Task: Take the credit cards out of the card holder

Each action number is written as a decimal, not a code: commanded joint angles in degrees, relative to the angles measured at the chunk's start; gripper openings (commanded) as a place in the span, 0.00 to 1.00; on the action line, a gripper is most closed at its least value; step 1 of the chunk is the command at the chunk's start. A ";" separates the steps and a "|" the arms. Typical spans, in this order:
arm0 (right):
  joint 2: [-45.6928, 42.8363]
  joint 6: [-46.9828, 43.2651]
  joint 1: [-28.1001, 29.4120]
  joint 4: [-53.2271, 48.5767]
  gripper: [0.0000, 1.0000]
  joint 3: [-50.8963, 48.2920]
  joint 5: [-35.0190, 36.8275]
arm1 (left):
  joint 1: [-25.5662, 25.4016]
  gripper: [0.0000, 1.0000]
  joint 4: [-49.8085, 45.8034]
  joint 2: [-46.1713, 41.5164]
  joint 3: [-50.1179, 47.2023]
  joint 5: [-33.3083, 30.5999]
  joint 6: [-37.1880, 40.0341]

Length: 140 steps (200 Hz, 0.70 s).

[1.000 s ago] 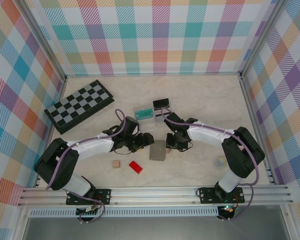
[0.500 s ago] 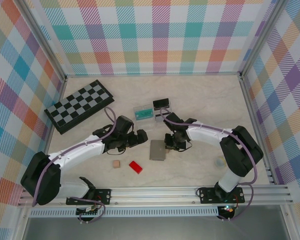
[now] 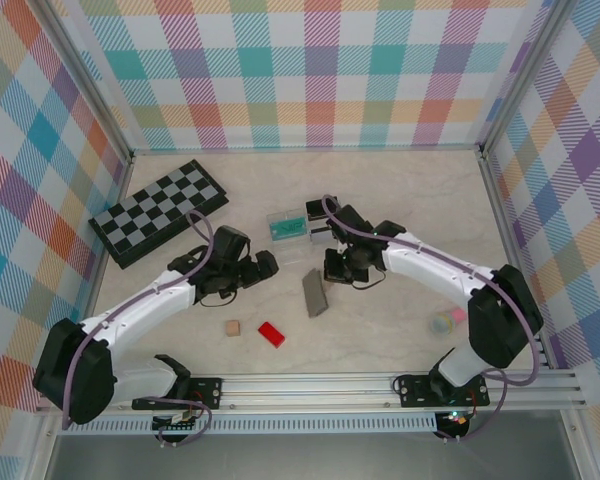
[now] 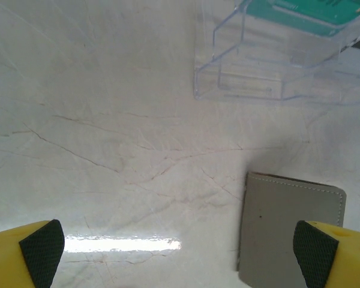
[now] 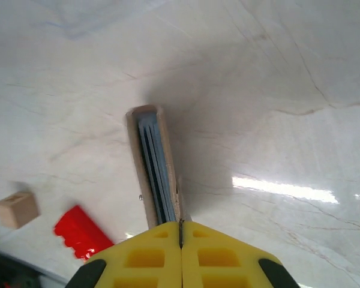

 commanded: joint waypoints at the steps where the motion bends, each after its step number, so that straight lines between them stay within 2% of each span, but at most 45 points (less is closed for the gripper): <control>1: -3.89 -1.91 0.58 -2.17 0.05 1.83 -1.93 | 0.50 1.00 -0.85 -2.02 -0.41 -1.93 2.45; 48: 0.47 -2.17 1.11 3.09 0.05 3.15 -9.86 | 0.51 1.00 -1.38 -5.30 -2.45 -3.19 0.90; 97: 1.43 -4.00 1.03 3.25 0.05 3.55 -8.95 | 0.50 1.00 -0.06 -9.45 -4.93 -0.64 0.21; 140: -0.32 -5.83 -1.92 1.00 0.06 -1.24 -4.62 | 0.50 1.00 3.20 -7.74 -3.95 3.29 1.42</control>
